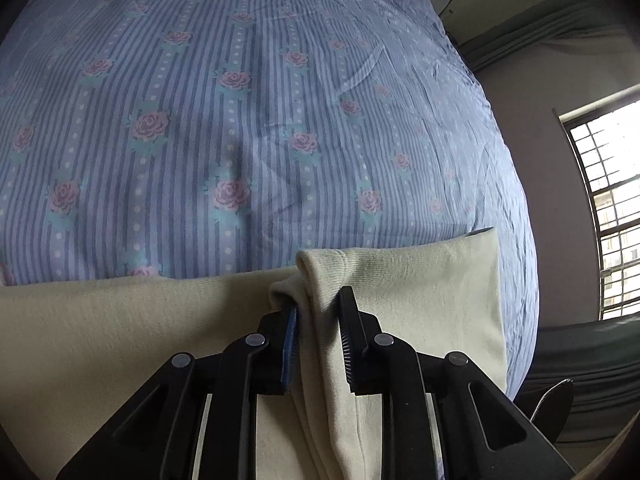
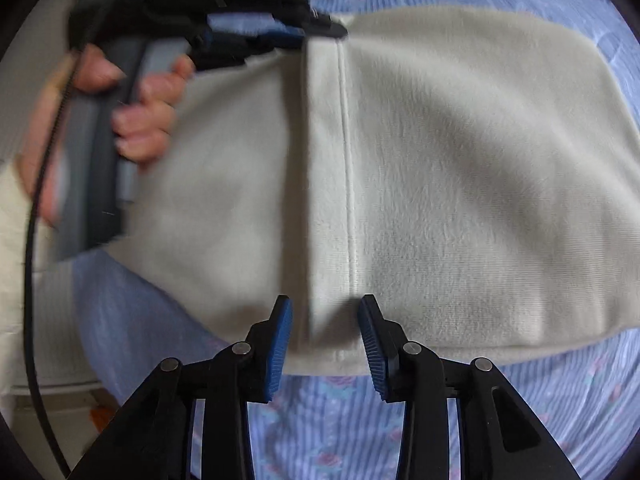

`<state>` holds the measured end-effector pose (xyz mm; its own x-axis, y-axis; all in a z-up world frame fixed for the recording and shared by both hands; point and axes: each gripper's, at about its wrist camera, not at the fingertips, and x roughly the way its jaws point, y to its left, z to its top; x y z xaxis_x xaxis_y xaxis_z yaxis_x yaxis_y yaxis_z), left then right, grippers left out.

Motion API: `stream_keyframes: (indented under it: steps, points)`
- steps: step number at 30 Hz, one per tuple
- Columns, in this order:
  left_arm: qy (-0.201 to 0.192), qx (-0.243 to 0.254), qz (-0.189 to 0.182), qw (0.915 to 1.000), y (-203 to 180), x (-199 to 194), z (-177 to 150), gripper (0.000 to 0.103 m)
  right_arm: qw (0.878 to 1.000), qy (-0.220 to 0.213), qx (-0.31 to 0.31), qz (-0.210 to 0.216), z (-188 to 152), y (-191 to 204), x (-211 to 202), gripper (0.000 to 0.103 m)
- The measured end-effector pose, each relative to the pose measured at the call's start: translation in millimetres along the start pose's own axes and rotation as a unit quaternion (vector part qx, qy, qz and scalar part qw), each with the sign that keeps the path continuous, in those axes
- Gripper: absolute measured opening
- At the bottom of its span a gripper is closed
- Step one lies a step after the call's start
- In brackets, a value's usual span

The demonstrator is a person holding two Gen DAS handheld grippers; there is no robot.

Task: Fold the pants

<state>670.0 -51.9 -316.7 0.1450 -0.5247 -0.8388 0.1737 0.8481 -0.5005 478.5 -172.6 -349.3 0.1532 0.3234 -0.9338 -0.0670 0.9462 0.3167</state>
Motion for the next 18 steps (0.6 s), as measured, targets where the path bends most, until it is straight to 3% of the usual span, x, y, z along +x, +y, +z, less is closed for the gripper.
stream_keyframes:
  steps: [2,4,5,7,10,12,14,16,18]
  points:
    - [0.002,0.006,0.003,1.0000,-2.0,0.0,0.9,0.022,1.000,0.000,0.006,0.014,-0.8,-4.0,-4.1,0.017]
    - [-0.005,0.013,0.007,0.9999,-3.4,-3.0,1.9,0.024,0.998,0.001,0.013,0.055,-2.8,-8.0,-11.7,0.007]
    - [-0.009,0.014,0.013,0.9998,-2.4,-5.1,2.3,0.025,0.998,0.004,0.014,0.062,-3.1,-6.4,-12.9,0.007]
    - [-0.027,0.012,0.037,0.9989,3.9,-9.8,3.4,0.036,0.997,0.017,0.008,0.076,-1.8,-4.0,-7.0,0.004]
    - [-0.045,-0.001,0.078,0.9959,17.4,-17.9,8.9,0.033,0.993,0.054,0.025,0.101,-0.6,0.7,8.6,0.004]
    - [-0.048,0.007,0.089,0.9949,20.1,-25.9,8.2,0.033,0.993,0.048,0.027,0.103,-0.3,5.6,6.1,0.005]
    - [-0.052,0.025,0.079,0.9952,18.4,-43.2,0.3,0.041,0.996,0.036,0.011,0.085,-0.5,14.3,-4.8,0.009]
    - [-0.068,0.038,0.076,0.9941,17.7,-68.1,-14.5,0.060,0.998,0.017,-0.014,0.059,0.5,17.7,-24.1,0.035]
    - [-0.089,0.052,0.081,0.9913,16.9,-96.3,-33.4,0.064,0.999,-0.012,-0.039,0.027,2.6,22.6,-44.6,0.048]
